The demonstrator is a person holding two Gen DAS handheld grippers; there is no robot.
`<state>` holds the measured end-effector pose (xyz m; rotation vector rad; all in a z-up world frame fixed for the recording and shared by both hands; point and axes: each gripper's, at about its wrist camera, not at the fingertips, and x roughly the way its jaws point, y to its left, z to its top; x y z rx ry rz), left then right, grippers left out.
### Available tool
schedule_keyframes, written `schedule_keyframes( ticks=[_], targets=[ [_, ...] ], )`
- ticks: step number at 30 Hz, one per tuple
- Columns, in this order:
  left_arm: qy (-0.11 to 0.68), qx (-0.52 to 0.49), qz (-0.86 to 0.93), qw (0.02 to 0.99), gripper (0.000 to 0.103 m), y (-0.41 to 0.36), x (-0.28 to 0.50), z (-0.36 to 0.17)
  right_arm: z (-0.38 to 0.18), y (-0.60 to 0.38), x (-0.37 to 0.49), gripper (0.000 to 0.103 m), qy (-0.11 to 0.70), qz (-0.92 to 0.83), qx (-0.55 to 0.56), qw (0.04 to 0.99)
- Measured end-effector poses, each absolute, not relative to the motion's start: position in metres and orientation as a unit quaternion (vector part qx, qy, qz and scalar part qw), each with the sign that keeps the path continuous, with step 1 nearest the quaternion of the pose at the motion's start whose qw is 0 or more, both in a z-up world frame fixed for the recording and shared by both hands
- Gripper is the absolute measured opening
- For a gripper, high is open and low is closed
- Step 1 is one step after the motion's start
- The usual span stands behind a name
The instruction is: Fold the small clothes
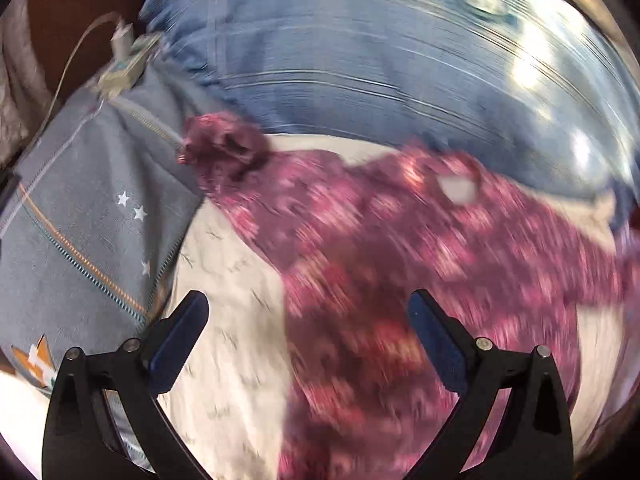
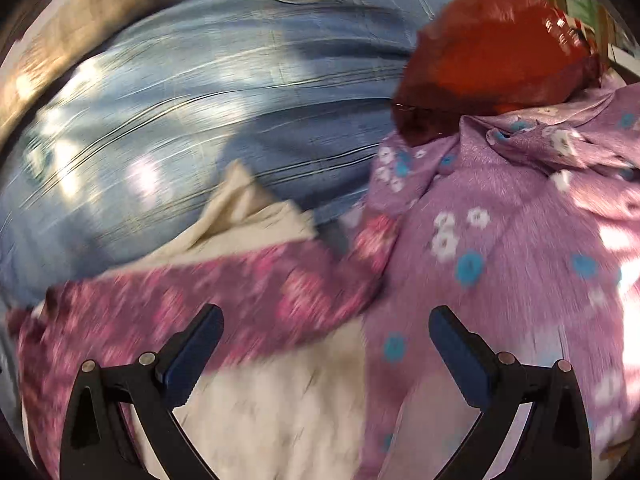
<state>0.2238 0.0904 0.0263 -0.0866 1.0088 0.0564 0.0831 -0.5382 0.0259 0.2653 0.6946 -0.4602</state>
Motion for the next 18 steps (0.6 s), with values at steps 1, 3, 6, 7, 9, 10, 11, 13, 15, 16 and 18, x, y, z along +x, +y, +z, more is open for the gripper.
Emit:
schedule_keyframes(
  ticks=[1, 3, 6, 7, 9, 10, 11, 13, 15, 16, 18],
  targets=[
    [0.490, -0.054, 0.034, 0.869, 0.101, 0.097, 0.235, 0.023, 0.022, -0.549, 0.096, 0.103, 0.338, -0.225, 0.130, 0.905],
    [0.509, -0.084, 0.043, 0.856, 0.101, 0.110, 0.256, 0.011, 0.012, -0.568, 0.118, 0.102, 0.349, -0.244, 0.133, 0.895],
    [0.532, -0.128, 0.044, 0.836, 0.101, 0.118, 0.277, -0.013, -0.009, -0.592, 0.141, 0.101, 0.366, -0.229, 0.165, 0.887],
    [0.539, -0.136, 0.044, 0.830, 0.101, 0.118, 0.282, -0.021, -0.015, -0.596, 0.146, 0.098, 0.372, -0.228, 0.169, 0.884],
    [0.559, -0.141, 0.042, 0.816, 0.101, 0.112, 0.292, -0.041, -0.026, -0.597, 0.157, 0.084, 0.392, -0.248, 0.149, 0.874],
    [0.568, -0.143, 0.042, 0.810, 0.101, 0.109, 0.295, -0.050, -0.030, -0.596, 0.161, 0.048, 0.401, -0.247, 0.141, 0.871],
    [0.575, -0.145, 0.039, 0.804, 0.100, 0.105, 0.300, -0.059, -0.035, -0.599, 0.164, 0.009, 0.413, -0.235, 0.154, 0.866],
    [0.584, -0.143, 0.038, 0.798, 0.098, 0.098, 0.306, -0.073, -0.041, -0.605, 0.164, 0.010, 0.421, -0.227, 0.182, 0.859],
    [0.586, -0.143, 0.042, 0.796, 0.086, 0.093, 0.308, -0.079, -0.026, -0.609, 0.154, 0.009, 0.390, -0.238, 0.189, 0.869],
    [0.586, -0.147, 0.042, 0.796, 0.083, 0.092, 0.308, -0.079, -0.010, -0.614, 0.144, 0.009, 0.362, -0.241, 0.203, 0.877],
    [0.579, -0.143, 0.039, 0.802, 0.083, 0.093, 0.307, -0.072, 0.028, -0.629, 0.121, 0.008, 0.300, -0.243, 0.232, 0.893]
  ],
)
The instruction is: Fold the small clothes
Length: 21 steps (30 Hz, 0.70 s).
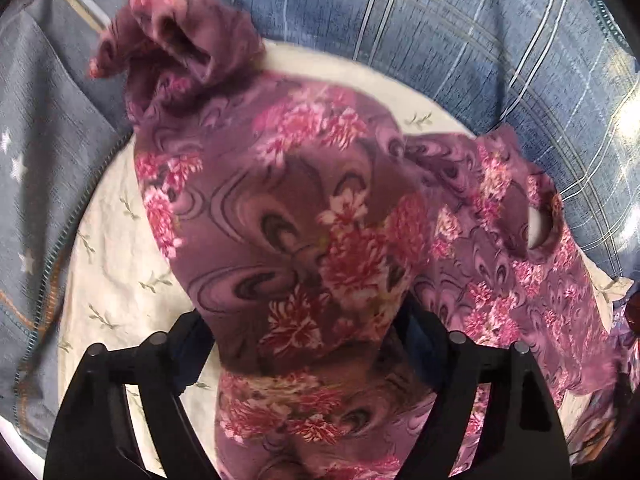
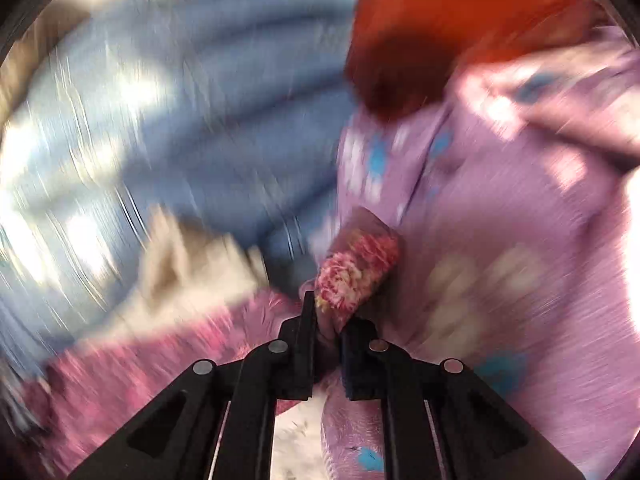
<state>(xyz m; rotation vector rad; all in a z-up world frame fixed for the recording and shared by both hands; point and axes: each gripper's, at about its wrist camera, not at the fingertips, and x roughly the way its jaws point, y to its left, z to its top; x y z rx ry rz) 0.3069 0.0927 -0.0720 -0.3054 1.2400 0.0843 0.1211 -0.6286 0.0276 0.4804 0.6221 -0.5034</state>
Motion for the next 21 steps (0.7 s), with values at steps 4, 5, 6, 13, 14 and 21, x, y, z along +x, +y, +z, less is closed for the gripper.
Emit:
schedule_keyframes(
  ticks=[4, 5, 6, 13, 14, 21],
  targets=[
    [0.566, -0.136, 0.034, 0.812, 0.083, 0.098, 0.303, -0.061, 0.063, -0.644, 0.110, 0.008, 0.278, -0.264, 0.220, 0.897],
    [0.568, -0.141, 0.034, 0.810, 0.083, 0.100, 0.303, -0.063, 0.061, -0.645, 0.114, 0.008, 0.292, -0.272, 0.210, 0.893],
    [0.570, -0.147, 0.034, 0.807, 0.083, 0.104, 0.303, -0.064, 0.054, -0.645, 0.118, 0.008, 0.306, -0.279, 0.202, 0.888],
    [0.576, -0.188, 0.024, 0.795, 0.083, 0.121, 0.321, -0.063, 0.007, -0.648, 0.127, 0.009, 0.336, -0.290, 0.210, 0.871],
    [0.571, -0.202, 0.019, 0.795, 0.083, 0.126, 0.322, -0.059, 0.006, -0.647, 0.130, 0.009, 0.336, -0.290, 0.208, 0.872],
    [0.520, -0.203, 0.029, 0.829, 0.084, 0.154, 0.300, -0.023, 0.011, -0.636, 0.145, 0.009, 0.342, -0.300, 0.177, 0.873]
  ],
)
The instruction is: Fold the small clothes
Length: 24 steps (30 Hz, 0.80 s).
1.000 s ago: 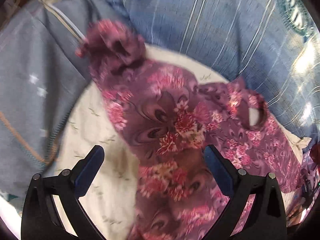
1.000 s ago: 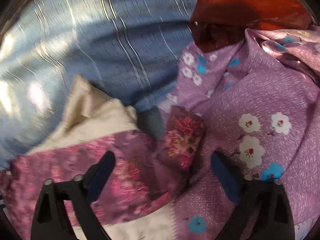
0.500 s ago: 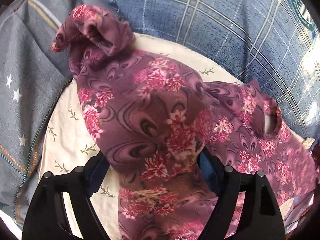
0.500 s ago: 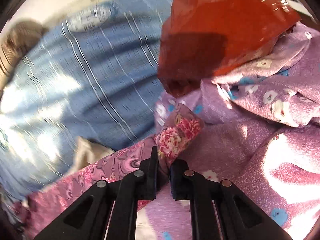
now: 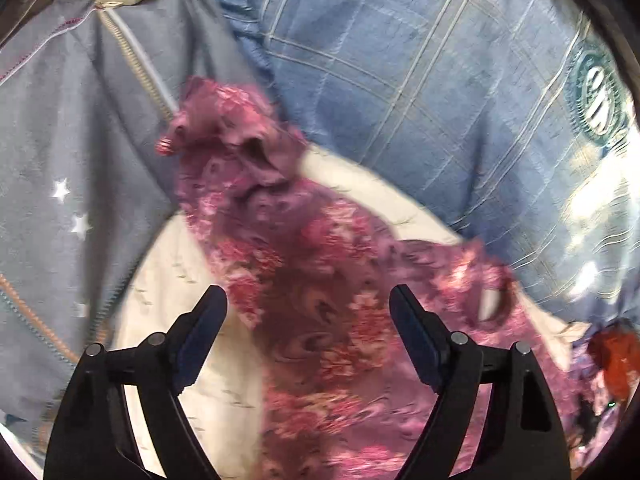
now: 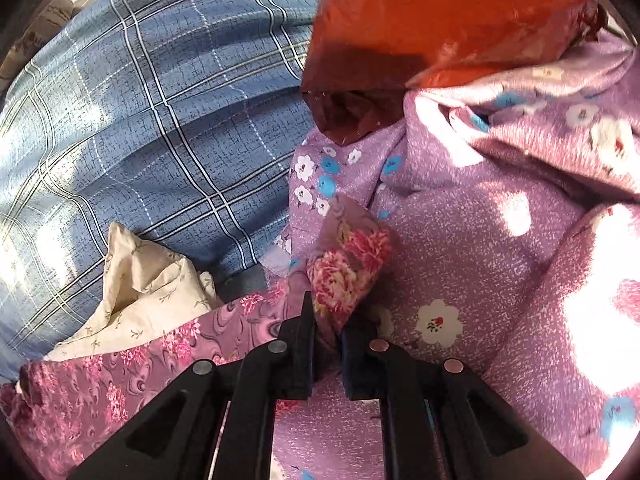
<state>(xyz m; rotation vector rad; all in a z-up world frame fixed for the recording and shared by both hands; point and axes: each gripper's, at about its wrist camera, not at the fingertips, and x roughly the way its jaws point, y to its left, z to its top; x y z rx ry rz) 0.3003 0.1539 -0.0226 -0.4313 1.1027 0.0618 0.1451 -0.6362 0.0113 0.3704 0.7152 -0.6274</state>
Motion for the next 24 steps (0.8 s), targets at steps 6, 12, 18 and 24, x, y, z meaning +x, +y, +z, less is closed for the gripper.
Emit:
schedule_keyframes(
  ticks=[6, 12, 18, 24],
  targets=[
    [0.539, -0.197, 0.029, 0.819, 0.084, 0.161, 0.288, -0.031, 0.066, -0.534, 0.159, 0.009, 0.301, -0.217, 0.105, 0.923],
    [0.525, -0.223, -0.010, 0.821, 0.084, 0.175, 0.246, -0.010, 0.110, -0.339, 0.198, 0.009, 0.270, -0.001, 0.054, 0.961],
    [0.510, -0.209, -0.025, 0.834, 0.084, 0.184, 0.214, 0.005, 0.074, -0.140, 0.252, 0.014, 0.311, 0.173, 0.076, 0.931],
    [0.497, -0.188, 0.006, 0.847, 0.084, 0.221, 0.182, 0.012, -0.026, 0.000, 0.284, 0.037, 0.456, 0.209, 0.038, 0.865]
  ],
)
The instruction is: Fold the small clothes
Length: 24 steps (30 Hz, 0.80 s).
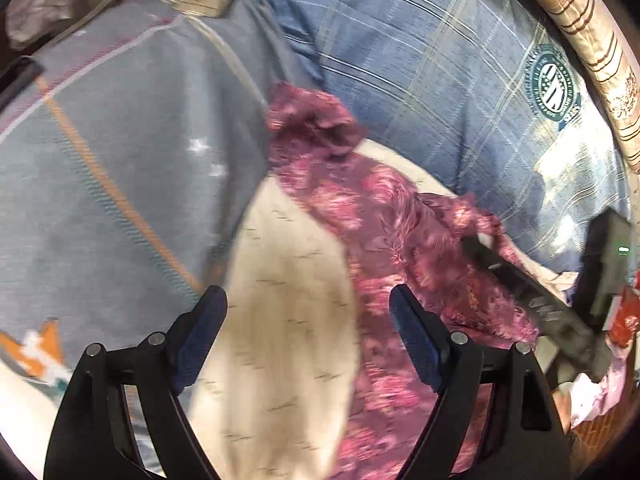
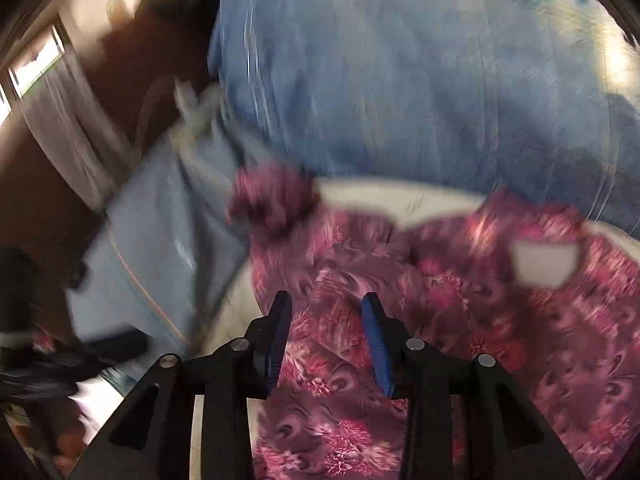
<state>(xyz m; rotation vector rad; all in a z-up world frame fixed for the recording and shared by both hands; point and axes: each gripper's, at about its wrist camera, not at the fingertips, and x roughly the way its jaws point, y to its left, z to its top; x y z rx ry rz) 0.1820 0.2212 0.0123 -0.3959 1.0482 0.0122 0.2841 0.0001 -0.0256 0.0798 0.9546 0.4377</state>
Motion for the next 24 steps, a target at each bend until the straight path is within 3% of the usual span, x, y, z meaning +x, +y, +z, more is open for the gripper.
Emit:
schedule_keyframes(
  ticks=[4, 6, 7, 8, 12, 16, 24],
  targets=[
    [0.501, -0.172, 0.002, 0.848, 0.084, 0.218, 0.176, 0.010, -0.008, -0.039, 0.249, 0.040, 0.435, 0.230, 0.060, 0.869],
    [0.501, -0.177, -0.019, 0.847, 0.084, 0.200, 0.178, 0.009, 0.011, -0.081, 0.231, 0.057, 0.411, 0.217, 0.076, 0.882],
    [0.502, -0.182, -0.034, 0.845, 0.084, 0.190, 0.180, 0.008, 0.018, -0.114, 0.220, 0.071, 0.398, 0.195, 0.093, 0.892],
    [0.505, -0.187, -0.050, 0.841, 0.084, 0.175, 0.185, 0.006, 0.021, -0.144, 0.211, 0.073, 0.389, 0.173, 0.108, 0.898],
    [0.528, -0.197, -0.091, 0.821, 0.084, 0.110, 0.213, -0.010, 0.025, -0.247, 0.178, 0.073, 0.382, 0.081, 0.149, 0.908],
    [0.561, -0.219, -0.093, 0.793, 0.084, 0.070, 0.241, -0.041, -0.001, -0.323, 0.156, 0.073, 0.392, 0.074, 0.275, 0.875],
    [0.584, -0.240, -0.058, 0.773, 0.084, 0.053, 0.266, -0.078, -0.069, -0.353, 0.197, 0.073, 0.382, 0.146, 0.449, 0.795]
  ],
)
